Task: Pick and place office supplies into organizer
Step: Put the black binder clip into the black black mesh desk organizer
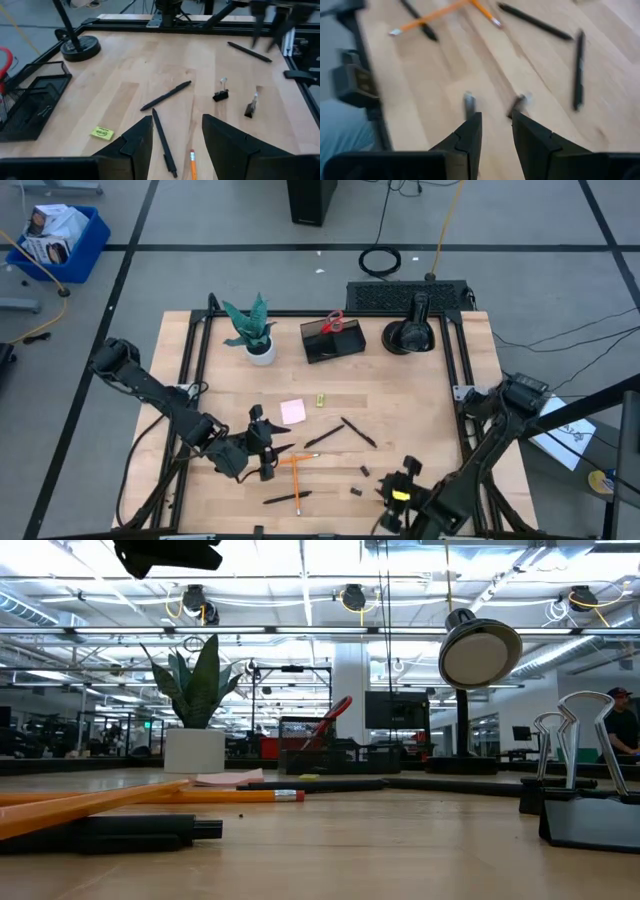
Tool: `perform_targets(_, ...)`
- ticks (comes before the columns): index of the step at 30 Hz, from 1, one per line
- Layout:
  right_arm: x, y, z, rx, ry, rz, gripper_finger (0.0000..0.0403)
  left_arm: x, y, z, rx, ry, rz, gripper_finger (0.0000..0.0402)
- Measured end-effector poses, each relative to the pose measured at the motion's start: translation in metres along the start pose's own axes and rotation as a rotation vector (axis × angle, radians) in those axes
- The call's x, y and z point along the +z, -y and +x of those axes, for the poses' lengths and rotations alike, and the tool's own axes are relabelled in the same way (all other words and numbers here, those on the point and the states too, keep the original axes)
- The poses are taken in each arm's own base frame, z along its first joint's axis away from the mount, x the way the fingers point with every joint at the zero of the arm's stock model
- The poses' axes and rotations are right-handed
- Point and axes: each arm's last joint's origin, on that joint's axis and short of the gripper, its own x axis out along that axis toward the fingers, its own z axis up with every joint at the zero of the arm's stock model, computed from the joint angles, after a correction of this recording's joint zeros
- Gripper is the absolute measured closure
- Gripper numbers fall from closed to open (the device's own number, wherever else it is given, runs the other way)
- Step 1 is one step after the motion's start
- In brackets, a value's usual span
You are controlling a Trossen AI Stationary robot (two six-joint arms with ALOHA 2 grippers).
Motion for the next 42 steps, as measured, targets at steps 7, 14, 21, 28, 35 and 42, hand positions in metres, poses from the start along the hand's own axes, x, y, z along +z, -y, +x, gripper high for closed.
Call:
perform_targets(7, 0.019, 0.012, -0.008, 0.024, -0.086, 0.128, 0.0303, 0.0, 0.001, -0.001, 0.011, 0.008, 0.026, 0.0224)
perform_targets(14, 0.035, 0.017, 0.004, 0.03, -0.152, 0.17, 0.0303, -0.001, 0.001, -0.001, 0.015, 0.003, 0.031, 0.0224)
perform_targets(21, 0.039, 0.026, 0.023, -0.067, -0.201, 0.11, 0.0303, -0.001, 0.001, -0.001, 0.015, 0.004, 0.015, 0.0224)
perform_targets(28, 0.035, 0.035, 0.041, -0.082, -0.239, 0.14, 0.0303, 0.0, 0.001, -0.001, 0.013, 0.007, -0.006, 0.0224)
perform_targets(35, 0.022, 0.038, 0.058, -0.034, -0.26, 0.144, 0.0303, 0.0, 0.001, -0.001, 0.012, 0.009, -0.011, 0.0224)
perform_targets(42, 0.017, 0.034, 0.071, 0.066, -0.225, 0.176, 0.0303, 0.0, 0.001, -0.001, 0.012, 0.009, -0.011, 0.0224)
